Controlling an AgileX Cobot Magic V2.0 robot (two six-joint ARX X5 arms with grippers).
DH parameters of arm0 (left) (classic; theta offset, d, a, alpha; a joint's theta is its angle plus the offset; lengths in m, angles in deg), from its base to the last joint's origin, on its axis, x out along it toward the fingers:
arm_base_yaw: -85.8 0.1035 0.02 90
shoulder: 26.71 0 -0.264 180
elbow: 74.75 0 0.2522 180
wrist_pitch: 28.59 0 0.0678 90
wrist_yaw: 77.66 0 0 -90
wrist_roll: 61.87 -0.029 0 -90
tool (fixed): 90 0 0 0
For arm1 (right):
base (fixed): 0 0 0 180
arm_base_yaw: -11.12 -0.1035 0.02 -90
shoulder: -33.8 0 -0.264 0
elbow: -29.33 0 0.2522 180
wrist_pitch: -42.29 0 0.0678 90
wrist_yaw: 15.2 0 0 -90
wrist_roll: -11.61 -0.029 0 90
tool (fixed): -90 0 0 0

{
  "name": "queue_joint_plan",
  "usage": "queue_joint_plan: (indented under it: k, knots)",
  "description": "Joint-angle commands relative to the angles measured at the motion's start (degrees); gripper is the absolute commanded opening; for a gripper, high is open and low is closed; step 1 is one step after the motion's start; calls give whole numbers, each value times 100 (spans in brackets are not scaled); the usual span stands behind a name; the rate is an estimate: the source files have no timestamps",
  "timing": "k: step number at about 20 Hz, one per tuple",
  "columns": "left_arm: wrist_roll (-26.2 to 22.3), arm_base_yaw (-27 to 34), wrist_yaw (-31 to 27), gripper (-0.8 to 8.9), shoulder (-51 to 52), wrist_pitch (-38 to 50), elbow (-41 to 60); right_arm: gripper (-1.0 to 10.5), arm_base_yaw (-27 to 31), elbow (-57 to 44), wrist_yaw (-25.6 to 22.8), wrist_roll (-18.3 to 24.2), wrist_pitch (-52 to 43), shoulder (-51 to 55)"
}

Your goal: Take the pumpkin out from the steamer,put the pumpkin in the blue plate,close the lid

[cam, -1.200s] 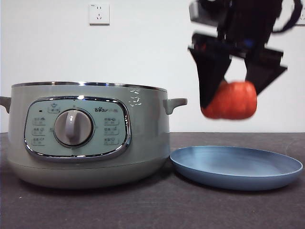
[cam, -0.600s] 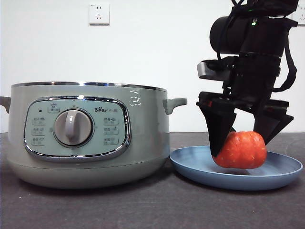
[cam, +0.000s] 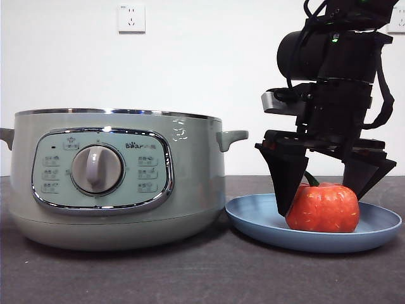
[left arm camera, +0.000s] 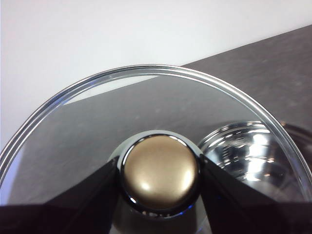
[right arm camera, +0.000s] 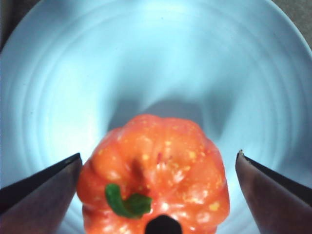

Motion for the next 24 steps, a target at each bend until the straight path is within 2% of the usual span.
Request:
queue_joint_plan:
  k: [1,7,11,15,18,24]
  knots:
    - [-46,0,223,-9,48,505,-120,537,-15,-42,9,-101,55,306]
    - [-13,2,975,-9,-555,656,-120,535,-2,-42,-24,-120,140,1569]
    - [4,0,1685,-9,-1270,914,-120,535,26,-42,-37,-120,138,2472]
    - [94,2,2138,-9,-1974,1187,-120,535,85,-42,-111,-129,144,3110]
    - [109,0,2378,-9,-2446,1283,-120,535,127,-42,-444,-140,212,3423]
    - [118,0,2586,-9,-3123,1331,-120,535,234,-42,-485,-140,304,3602]
